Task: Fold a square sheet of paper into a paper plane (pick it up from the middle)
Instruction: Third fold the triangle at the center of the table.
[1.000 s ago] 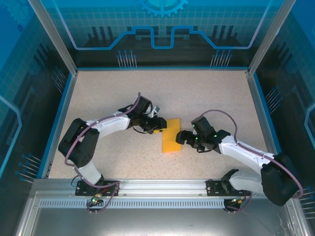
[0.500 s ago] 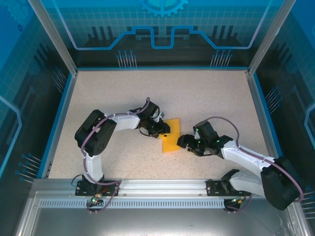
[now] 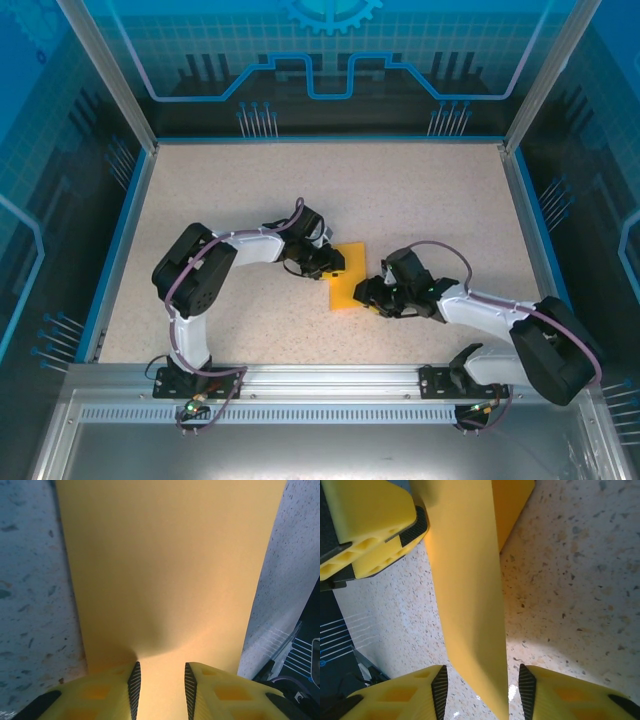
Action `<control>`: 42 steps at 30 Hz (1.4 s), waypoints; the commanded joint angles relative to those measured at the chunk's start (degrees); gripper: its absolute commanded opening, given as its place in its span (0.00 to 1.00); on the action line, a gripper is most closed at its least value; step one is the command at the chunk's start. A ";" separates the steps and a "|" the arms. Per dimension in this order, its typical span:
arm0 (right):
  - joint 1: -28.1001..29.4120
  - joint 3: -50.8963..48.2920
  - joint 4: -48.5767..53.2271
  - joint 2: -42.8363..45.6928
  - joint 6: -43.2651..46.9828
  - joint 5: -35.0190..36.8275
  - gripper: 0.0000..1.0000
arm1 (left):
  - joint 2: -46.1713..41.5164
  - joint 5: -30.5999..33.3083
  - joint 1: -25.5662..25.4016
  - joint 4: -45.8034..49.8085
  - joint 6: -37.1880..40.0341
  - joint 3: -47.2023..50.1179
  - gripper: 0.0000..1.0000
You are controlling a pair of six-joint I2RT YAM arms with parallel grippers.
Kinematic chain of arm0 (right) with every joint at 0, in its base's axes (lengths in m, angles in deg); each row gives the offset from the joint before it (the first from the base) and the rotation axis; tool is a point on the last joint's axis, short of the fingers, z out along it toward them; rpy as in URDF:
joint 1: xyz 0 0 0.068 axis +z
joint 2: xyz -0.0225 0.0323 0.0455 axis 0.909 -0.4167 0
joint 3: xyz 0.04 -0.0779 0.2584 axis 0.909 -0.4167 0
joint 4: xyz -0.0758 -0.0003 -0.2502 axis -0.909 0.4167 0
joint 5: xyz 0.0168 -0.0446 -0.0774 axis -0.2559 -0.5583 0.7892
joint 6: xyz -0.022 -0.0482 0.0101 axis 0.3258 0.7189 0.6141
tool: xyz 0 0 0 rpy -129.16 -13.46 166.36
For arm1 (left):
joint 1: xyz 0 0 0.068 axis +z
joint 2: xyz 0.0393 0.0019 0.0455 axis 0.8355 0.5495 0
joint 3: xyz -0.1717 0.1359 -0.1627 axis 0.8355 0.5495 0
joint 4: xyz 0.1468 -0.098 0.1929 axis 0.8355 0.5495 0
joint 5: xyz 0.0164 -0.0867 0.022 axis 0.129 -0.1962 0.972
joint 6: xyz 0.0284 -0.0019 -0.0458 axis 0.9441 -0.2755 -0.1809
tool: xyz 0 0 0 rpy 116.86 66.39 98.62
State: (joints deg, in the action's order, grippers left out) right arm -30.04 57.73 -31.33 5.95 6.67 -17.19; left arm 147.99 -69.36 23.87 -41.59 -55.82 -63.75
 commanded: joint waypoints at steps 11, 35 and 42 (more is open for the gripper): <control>0.00 -1.79 4.10 8.02 -4.86 3.11 0.03 | 0.48 -0.54 -0.10 1.40 0.76 -2.14 0.31; -0.06 10.91 10.54 -5.19 0.00 2.18 0.01 | 4.68 4.95 -0.03 5.91 5.72 -6.76 0.28; 0.35 15.31 5.86 -11.61 1.71 1.99 0.02 | 4.48 5.28 0.01 6.32 5.91 -6.15 0.28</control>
State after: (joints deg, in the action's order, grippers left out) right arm -30.04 70.82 -23.61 -3.98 6.56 -15.24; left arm 152.12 -65.47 23.87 -38.12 -51.38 -69.43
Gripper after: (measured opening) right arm 0.045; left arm 0.276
